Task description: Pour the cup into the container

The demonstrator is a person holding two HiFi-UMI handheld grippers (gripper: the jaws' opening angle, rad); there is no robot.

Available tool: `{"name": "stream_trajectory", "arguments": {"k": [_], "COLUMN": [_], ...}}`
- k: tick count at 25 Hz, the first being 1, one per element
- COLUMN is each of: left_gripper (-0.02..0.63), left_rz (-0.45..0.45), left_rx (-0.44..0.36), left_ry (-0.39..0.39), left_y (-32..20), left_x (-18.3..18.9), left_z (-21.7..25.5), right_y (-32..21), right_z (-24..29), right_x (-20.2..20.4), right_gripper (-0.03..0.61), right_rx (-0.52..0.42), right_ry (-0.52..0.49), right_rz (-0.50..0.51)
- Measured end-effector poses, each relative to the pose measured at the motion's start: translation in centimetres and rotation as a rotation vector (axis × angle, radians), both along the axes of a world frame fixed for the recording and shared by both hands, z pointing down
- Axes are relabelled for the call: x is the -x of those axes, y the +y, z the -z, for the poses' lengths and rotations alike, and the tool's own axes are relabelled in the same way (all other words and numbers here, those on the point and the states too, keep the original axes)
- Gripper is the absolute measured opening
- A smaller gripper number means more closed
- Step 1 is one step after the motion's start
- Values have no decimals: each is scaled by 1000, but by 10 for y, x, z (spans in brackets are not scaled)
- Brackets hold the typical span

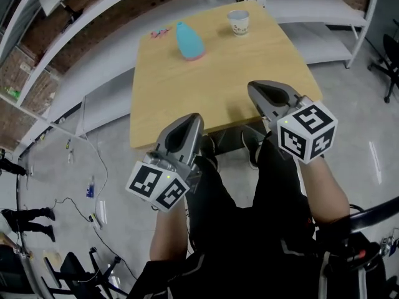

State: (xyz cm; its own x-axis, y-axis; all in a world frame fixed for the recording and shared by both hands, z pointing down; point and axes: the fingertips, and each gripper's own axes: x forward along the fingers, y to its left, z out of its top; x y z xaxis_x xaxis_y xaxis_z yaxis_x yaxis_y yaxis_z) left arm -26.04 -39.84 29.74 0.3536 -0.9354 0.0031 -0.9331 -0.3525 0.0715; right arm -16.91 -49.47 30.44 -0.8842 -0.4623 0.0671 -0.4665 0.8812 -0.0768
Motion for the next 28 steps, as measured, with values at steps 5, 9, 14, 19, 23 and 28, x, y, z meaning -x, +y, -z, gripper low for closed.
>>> {"name": "stream_trajectory", "arguments": {"k": [5, 9, 14, 19, 23, 28], "left_gripper": [2, 1, 1, 1, 2, 2], "left_rz": [-18, -30, -23, -27, -31, -33], "left_rx": [-3, -19, 2, 6, 16, 24], "left_ry": [-29, -53, -39, -75, -65, -44], "left_y": [66, 139, 226, 314, 380, 469], "left_x": [-56, -101, -131, -161, -184, -220], "left_z": [-4, -2, -5, -1, -3, -12], "right_y": [75, 149, 244, 335, 401, 495], "right_z": [-8, -10, -9, -6, -5, -7], "right_x": [-47, -85, -119, -147, -173, -205], "right_gripper": [0, 0, 0, 0, 0, 0], "right_rx": [-5, 0, 2, 14, 12, 4], "right_ry": [16, 21, 14, -17, -28, -7], "right_rz": [24, 35, 35, 47, 33, 50]}}
